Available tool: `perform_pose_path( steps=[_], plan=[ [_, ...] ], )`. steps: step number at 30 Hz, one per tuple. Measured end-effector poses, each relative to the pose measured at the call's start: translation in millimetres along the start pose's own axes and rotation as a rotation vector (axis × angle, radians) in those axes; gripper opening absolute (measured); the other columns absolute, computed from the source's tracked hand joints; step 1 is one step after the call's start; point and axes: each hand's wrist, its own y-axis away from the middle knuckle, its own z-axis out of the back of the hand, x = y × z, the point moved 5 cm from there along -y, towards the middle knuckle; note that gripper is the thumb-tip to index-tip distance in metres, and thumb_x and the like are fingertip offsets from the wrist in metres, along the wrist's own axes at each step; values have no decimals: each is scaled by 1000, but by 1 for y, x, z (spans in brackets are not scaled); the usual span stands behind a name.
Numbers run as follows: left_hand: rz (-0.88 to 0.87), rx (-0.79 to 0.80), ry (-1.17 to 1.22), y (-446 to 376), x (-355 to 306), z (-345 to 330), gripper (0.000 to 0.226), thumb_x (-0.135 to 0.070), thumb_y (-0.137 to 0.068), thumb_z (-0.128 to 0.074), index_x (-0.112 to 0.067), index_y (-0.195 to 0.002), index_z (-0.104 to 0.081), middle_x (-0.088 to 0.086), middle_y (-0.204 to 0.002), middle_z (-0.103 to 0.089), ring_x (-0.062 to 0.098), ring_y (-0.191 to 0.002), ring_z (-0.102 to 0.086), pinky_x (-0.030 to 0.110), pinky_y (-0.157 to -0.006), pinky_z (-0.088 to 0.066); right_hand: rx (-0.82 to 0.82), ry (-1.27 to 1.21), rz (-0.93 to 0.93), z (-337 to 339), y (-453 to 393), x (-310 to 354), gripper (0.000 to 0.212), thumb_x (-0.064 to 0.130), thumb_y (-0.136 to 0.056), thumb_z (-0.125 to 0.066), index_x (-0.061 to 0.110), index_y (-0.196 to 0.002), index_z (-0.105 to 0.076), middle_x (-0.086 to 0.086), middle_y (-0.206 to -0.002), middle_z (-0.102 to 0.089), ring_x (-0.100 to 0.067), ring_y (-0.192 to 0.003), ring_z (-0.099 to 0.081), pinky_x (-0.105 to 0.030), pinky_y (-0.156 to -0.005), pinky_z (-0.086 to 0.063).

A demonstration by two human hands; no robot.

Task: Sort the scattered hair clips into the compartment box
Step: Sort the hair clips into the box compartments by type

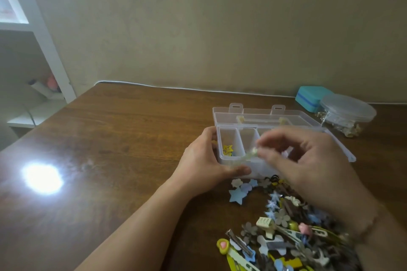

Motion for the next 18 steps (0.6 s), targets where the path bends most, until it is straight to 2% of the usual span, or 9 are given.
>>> perform_pose_path(
  steps=[2,4,5,7,12,16,18],
  plan=[
    [9,4,4,0,0,0,94,-52,-58,-89,-40,-137,-38,-27,-114,-56,-17,-95,-51,2,-66,-44,-250,172,78,3,-2,-3,12,22,-82,-68,25,-92,-73,15,-75,-70,-2,-70,-65,-16,-59,-54],
    [11,5,7,0,0,0,94,-51,-59,-89,-40,-137,-37,-30,-107,-53,-19,-92,-50,-1,-64,-42,-316,384,120,-8,-3,-6,15,24,-82,-68,21,-95,-75,7,-76,-72,-7,-65,-65,-29,-55,-57],
    [9,5,6,1,-1,0,94,-51,-59,-89,-40,-137,-37,-31,-105,-53,-19,-91,-50,-2,-64,-42,-315,439,138,-14,-4,-8,14,25,-81,-69,22,-94,-75,5,-74,-72,-10,-63,-64,-31,-52,-56],
    [3,4,8,1,-1,0,94,-51,-59,-89,-39,-137,-38,-28,-111,-56,-18,-93,-52,-2,-67,-43,-284,498,168,-21,-6,-9,11,26,-79,-73,24,-89,-76,6,-71,-72,-11,-62,-62,-29,-51,-54],
    [-11,6,25,1,-1,0,94,-50,-61,-88,-34,-139,-38,-17,-127,-59,-4,-107,-58,16,-83,-53,-125,429,266,-29,-4,-7,16,35,-84,-65,27,-95,-75,8,-84,-74,-8,-77,-66,-32,-64,-58],
    [-10,4,29,2,-2,1,96,-49,-60,-88,-32,-140,-38,-19,-126,-57,-3,-107,-58,16,-84,-53,-74,316,326,-20,1,-1,19,34,-84,-62,29,-98,-74,12,-92,-71,-5,-89,-63,-30,-71,-55],
    [-12,3,18,2,-2,1,96,-48,-60,-89,-31,-140,-38,-22,-123,-55,-8,-101,-57,11,-80,-50,73,220,324,-16,4,6,17,37,-81,-65,34,-96,-73,20,-90,-67,-5,-90,-61,-27,-72,-53]
  ],
)
